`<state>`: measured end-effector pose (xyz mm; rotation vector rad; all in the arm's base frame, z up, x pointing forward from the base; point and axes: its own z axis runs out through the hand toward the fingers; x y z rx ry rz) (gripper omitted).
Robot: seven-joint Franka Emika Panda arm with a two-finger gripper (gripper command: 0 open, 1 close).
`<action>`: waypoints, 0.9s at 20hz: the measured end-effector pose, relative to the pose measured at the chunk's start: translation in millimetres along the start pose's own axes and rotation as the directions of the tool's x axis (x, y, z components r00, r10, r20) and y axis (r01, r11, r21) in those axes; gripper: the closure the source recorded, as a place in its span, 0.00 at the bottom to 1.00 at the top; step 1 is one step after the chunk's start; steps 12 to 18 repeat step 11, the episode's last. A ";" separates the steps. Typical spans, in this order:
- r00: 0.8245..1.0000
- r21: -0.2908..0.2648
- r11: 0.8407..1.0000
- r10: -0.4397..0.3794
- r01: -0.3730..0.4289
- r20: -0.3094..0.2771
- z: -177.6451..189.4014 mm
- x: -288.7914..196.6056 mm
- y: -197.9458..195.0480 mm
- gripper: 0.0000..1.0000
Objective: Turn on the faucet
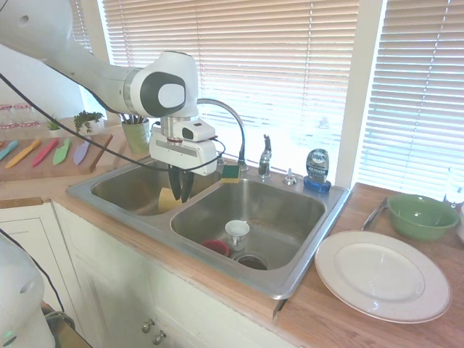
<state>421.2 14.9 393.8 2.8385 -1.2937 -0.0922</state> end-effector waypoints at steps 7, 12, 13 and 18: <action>1.000 0.002 1.000 0.008 -0.008 0.000 2.3 -1.1 4.2 0.00; 1.000 0.020 1.000 0.017 -0.017 0.002 -3.0 -3.1 6.0 0.00; 1.000 0.020 1.000 0.017 -0.017 0.002 -3.0 -3.1 6.0 0.00; 1.000 0.020 1.000 0.017 -0.017 0.002 -3.0 -3.1 6.0 0.00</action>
